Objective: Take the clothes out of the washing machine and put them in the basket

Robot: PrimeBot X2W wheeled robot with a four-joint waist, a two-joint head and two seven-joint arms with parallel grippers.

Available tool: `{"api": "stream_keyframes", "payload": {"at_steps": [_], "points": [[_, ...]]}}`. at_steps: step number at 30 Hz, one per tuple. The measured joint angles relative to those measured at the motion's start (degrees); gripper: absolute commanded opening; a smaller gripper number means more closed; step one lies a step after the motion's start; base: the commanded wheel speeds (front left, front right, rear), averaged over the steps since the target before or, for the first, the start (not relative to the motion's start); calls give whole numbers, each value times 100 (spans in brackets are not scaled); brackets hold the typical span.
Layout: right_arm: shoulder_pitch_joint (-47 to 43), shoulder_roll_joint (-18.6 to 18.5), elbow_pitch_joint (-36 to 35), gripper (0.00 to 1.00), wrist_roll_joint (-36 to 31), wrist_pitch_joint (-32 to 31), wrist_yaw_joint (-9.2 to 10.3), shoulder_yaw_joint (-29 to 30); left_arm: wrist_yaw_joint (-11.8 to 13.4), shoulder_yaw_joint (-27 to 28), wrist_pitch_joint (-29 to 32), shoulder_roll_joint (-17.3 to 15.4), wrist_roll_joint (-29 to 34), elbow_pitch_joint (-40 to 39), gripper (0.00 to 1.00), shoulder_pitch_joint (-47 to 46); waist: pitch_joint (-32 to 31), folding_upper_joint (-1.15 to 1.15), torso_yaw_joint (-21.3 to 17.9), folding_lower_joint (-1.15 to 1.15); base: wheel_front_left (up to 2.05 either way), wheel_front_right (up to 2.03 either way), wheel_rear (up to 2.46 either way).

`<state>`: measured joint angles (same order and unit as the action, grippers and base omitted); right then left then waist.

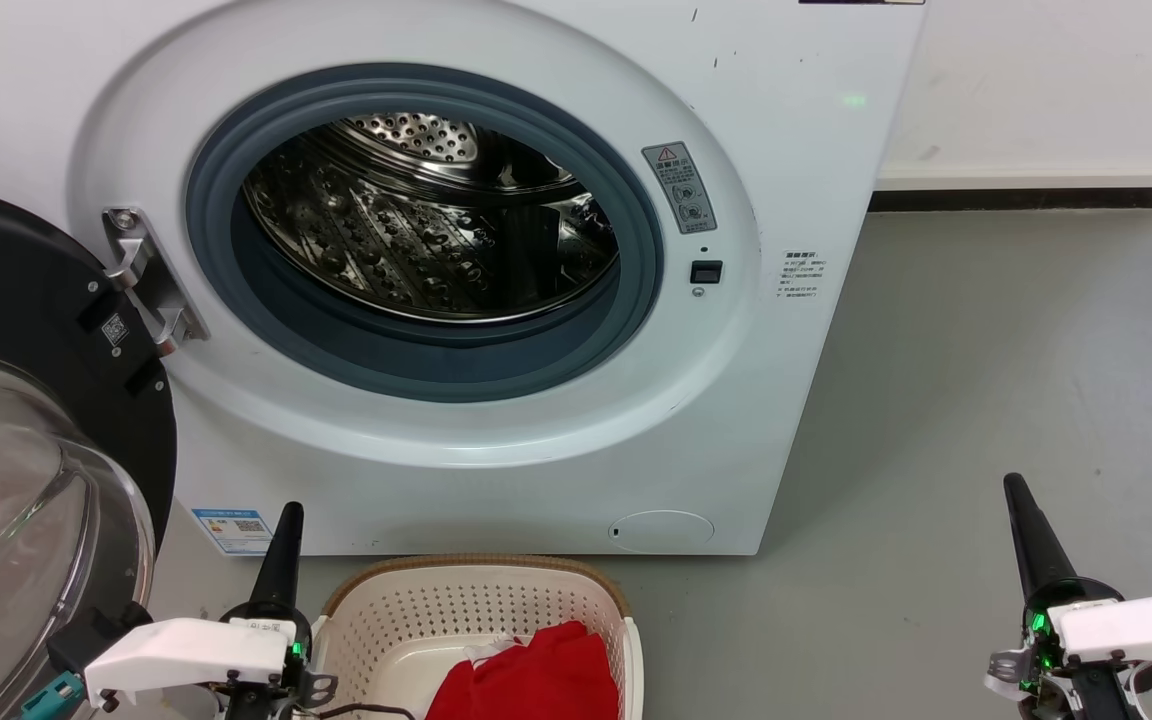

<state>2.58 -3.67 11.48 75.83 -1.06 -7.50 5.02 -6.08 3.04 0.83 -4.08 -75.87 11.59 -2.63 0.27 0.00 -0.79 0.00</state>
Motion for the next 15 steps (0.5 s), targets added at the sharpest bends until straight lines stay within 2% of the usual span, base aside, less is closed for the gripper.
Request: {"api": "stream_keyframes", "payload": {"at_steps": [15], "points": [[108,0,104,0,721,-197,0,10,-54,86,183,3,-735,103,0,-127,-3,0,30,0,0,0,0]]}}
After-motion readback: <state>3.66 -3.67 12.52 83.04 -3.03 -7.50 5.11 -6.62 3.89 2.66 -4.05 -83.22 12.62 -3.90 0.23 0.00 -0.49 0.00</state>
